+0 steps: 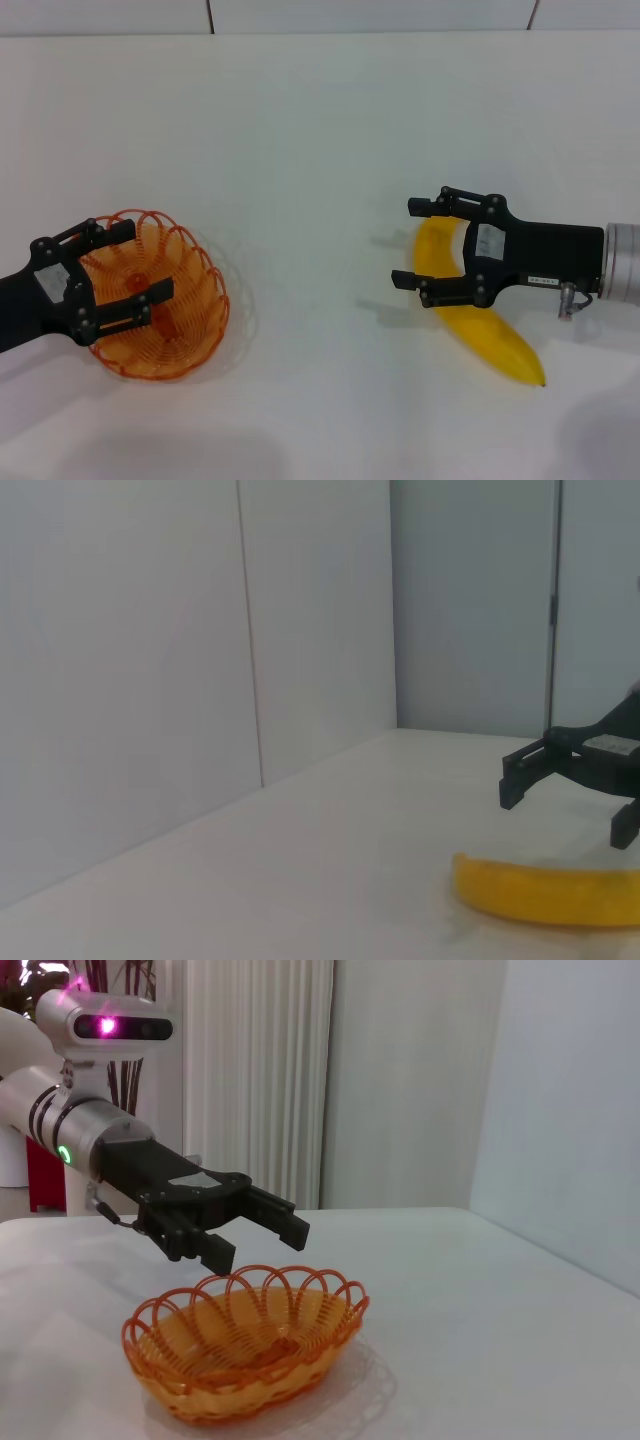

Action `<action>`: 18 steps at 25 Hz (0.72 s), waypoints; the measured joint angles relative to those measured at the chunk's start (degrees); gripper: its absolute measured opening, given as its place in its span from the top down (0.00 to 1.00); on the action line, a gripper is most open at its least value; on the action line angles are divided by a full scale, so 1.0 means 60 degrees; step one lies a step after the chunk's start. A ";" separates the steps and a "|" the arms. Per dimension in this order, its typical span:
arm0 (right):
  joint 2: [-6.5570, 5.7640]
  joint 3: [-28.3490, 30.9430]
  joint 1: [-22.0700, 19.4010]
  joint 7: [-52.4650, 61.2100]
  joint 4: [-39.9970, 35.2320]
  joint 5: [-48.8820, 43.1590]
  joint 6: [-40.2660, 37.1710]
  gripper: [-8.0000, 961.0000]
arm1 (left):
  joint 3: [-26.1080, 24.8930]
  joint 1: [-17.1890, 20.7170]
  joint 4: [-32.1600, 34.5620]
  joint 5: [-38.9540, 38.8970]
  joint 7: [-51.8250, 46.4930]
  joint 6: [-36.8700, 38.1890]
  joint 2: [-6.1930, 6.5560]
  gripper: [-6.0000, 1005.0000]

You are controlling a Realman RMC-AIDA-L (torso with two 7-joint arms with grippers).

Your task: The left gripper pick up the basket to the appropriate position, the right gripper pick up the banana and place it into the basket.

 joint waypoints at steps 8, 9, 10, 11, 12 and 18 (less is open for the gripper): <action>0.0000 -0.0002 -0.0009 0.0000 0.0000 0.0000 0.0000 0.07 | 0.0000 -0.0005 0.0000 -0.0002 -0.0019 0.0005 0.0000 0.14; 0.0000 -0.0001 -0.0010 0.0000 0.0000 0.0000 -0.0001 0.07 | -0.0023 -0.0006 0.0000 -0.0032 -0.0109 0.0032 0.0002 0.14; 0.0000 -0.0002 -0.0019 0.0000 0.0000 0.0000 0.0000 0.07 | -0.0057 -0.0006 0.0010 -0.0076 -0.0237 0.0052 0.0013 0.14; -0.0002 -0.0002 -0.0026 0.0000 0.0000 0.0000 0.0000 0.07 | -0.0098 -0.0017 0.0043 -0.0144 -0.0430 0.0070 0.0037 0.14; -0.0006 -0.0002 -0.0033 0.0000 0.0000 0.0000 0.0000 0.07 | -0.0129 -0.0027 0.0106 -0.0237 -0.0724 0.0085 0.0065 0.15; -0.0022 -0.0002 -0.0015 0.0000 0.0000 -0.0001 0.0000 0.08 | 0.0316 -0.0702 0.1611 -0.0417 -0.4894 0.0289 0.0927 0.15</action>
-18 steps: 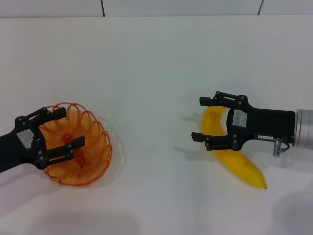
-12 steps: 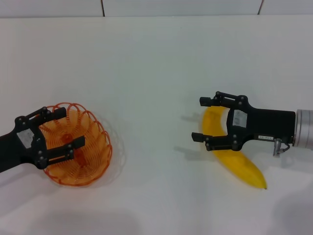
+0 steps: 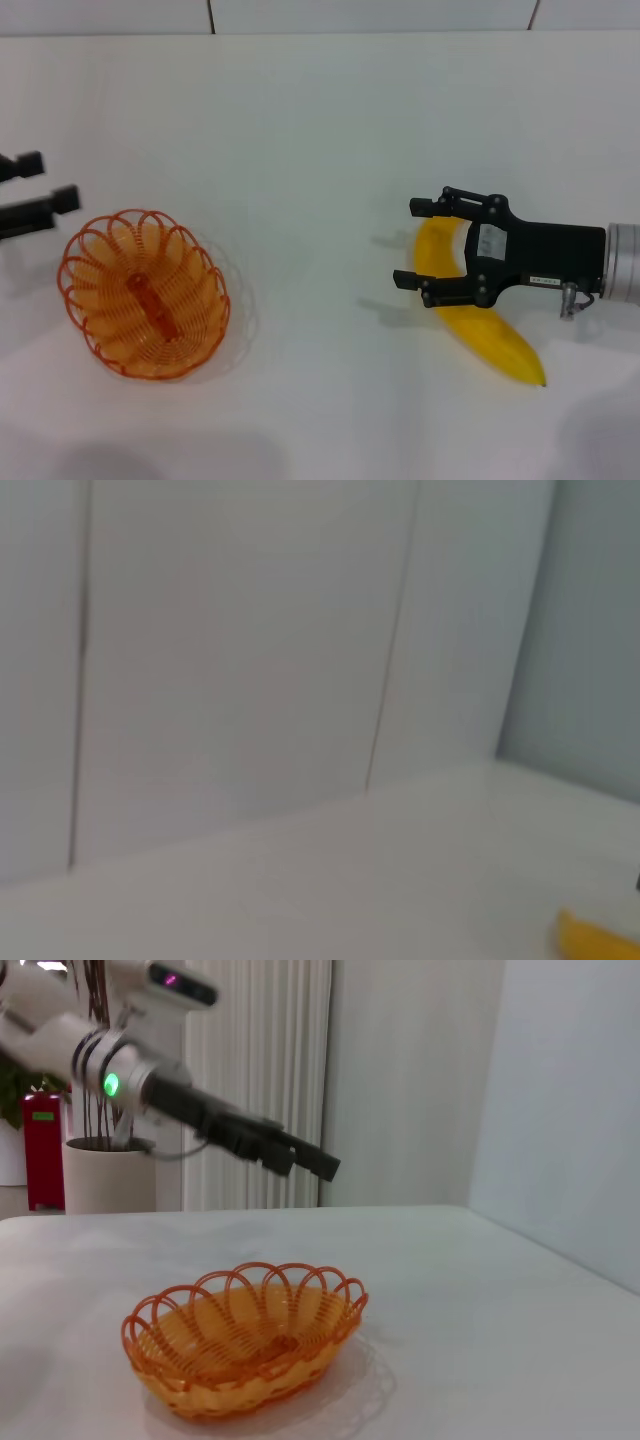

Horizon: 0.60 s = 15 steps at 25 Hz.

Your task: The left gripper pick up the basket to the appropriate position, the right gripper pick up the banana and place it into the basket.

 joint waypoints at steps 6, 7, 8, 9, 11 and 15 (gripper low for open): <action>-0.0008 -0.0002 0.0099 0.0000 0.0000 0.0000 0.0001 0.08 | 0.2703 -0.0990 0.1540 0.0712 -0.2887 0.0154 0.1041 0.15; -0.0008 -0.0005 0.0117 0.0000 0.0000 0.0000 0.0001 0.08 | 0.3076 -0.1094 0.1780 0.0776 -0.3030 0.0151 0.1169 0.15; -0.0007 -0.0011 0.0151 0.0000 0.0000 0.0000 -0.0002 0.08 | 0.3689 -0.1276 0.2099 0.0908 -0.3145 0.0157 0.1377 0.15; -0.0007 -0.0011 0.0151 0.0000 0.0000 0.0000 -0.0002 0.08 | 0.3689 -0.1276 0.2099 0.0908 -0.3145 0.0157 0.1377 0.15; -0.0008 -0.0008 0.0177 0.0000 0.0000 0.0000 -0.0017 0.08 | 0.4302 -0.1466 0.2253 0.1007 -0.3149 0.0171 0.1513 0.15; -0.0007 -0.0008 0.0220 0.0000 0.0001 0.0000 -0.0037 0.08 | 0.5667 -0.1836 0.2424 0.1079 -0.3057 -0.0087 0.1433 0.15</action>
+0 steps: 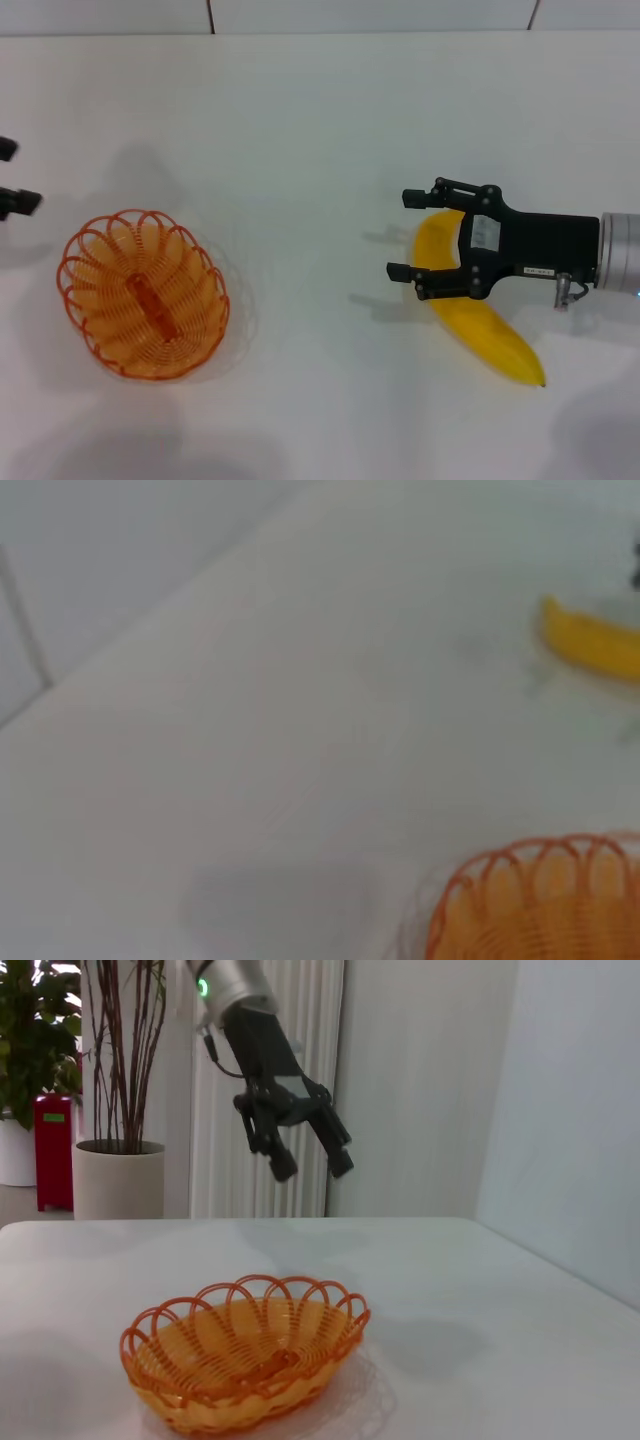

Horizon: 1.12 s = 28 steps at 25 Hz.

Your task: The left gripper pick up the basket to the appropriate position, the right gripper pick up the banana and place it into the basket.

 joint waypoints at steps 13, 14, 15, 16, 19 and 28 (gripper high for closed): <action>0.0014 -0.0034 0.0123 0.0000 0.0000 0.0001 -0.0008 0.09 | 0.1035 -0.0838 -0.0175 0.2450 0.0220 -0.2512 -0.1929 0.15; 0.0014 -0.0029 0.0117 0.0000 0.0000 0.0001 -0.0009 0.09 | 0.1148 -0.0847 -0.0169 0.2446 0.0214 -0.2517 -0.1973 0.15; 0.0014 -0.0021 0.0106 0.0000 -0.0001 0.0001 -0.0008 0.09 | 0.1207 -0.0868 -0.0160 0.2421 0.0208 -0.2522 -0.2000 0.15; 0.0015 -0.0015 0.0101 0.0000 0.0000 0.0001 -0.0009 0.09 | 0.1247 -0.0886 -0.0158 0.2404 0.0202 -0.2522 -0.2015 0.15; 0.0014 -0.0010 0.0099 0.0000 0.0000 0.0001 -0.0008 0.09 | 0.1311 -0.0948 -0.0171 0.2357 0.0190 -0.2530 -0.2051 0.15; 0.0015 -0.0032 0.0124 0.0000 0.0014 0.0001 -0.0007 0.09 | 0.1611 -0.1129 -0.0177 0.2438 0.0142 -0.2605 -0.2258 0.15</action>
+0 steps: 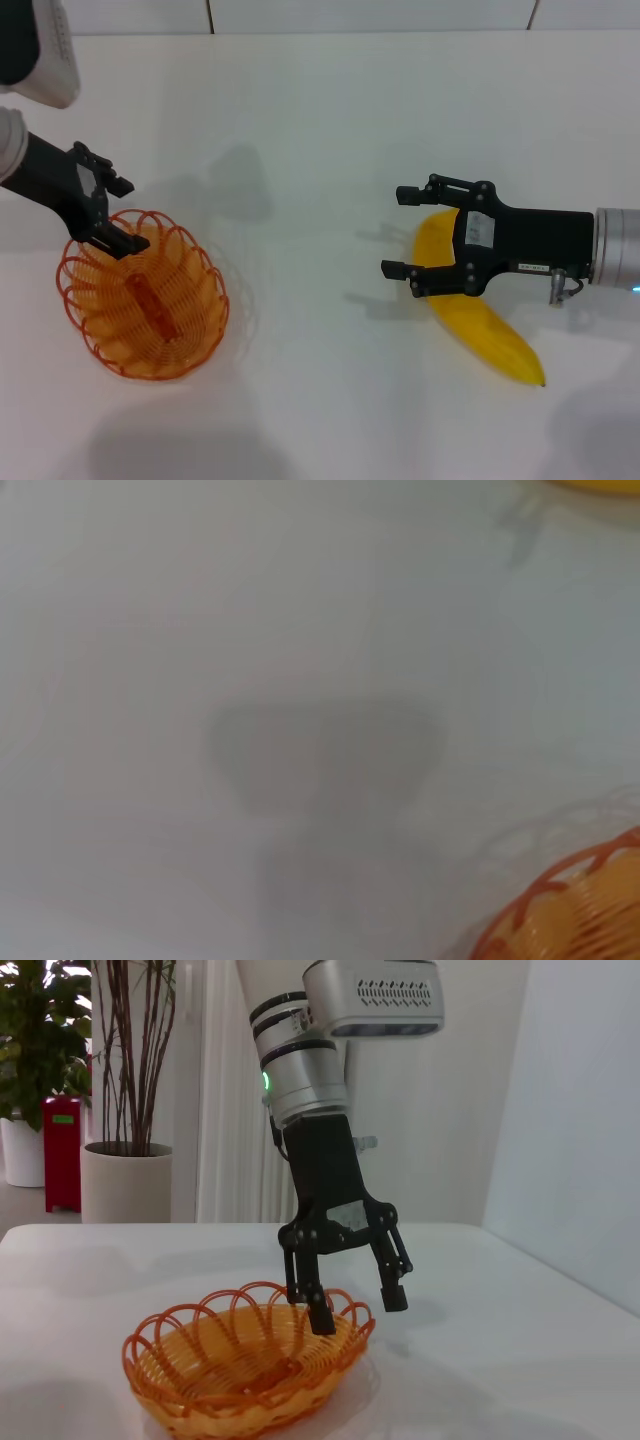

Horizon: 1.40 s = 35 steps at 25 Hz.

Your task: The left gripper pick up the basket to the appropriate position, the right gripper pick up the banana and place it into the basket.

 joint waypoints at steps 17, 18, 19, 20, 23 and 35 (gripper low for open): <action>0.0000 0.0039 0.0001 0.0000 0.0000 0.0000 0.0000 0.10 | 0.0859 -0.0061 -0.0226 0.0014 -0.0491 -0.0026 -0.0056 0.61; 0.0000 0.0040 0.0000 0.0000 0.0000 0.0000 0.0000 0.10 | 0.0860 -0.0061 -0.0225 0.0013 -0.0511 -0.0027 -0.0055 0.65; 0.0000 0.0041 0.0001 0.0000 0.0001 0.0000 0.0000 0.10 | 0.0862 -0.0061 -0.0219 0.0013 -0.0530 -0.0030 -0.0055 0.68; 0.0000 0.0041 0.0001 0.0000 0.0001 0.0000 0.0000 0.10 | 0.0863 -0.0061 -0.0213 0.0013 -0.0539 -0.0032 -0.0054 0.72; 0.0000 0.0041 0.0001 0.0000 0.0001 0.0000 0.0000 0.10 | 0.0867 -0.0061 -0.0204 0.0016 -0.0545 -0.0033 -0.0052 0.79; -0.0002 0.0041 0.0001 0.0000 0.0001 0.0000 0.0000 0.10 | 0.0804 -0.0060 -0.0160 -0.0083 -0.0704 0.0021 0.0007 0.91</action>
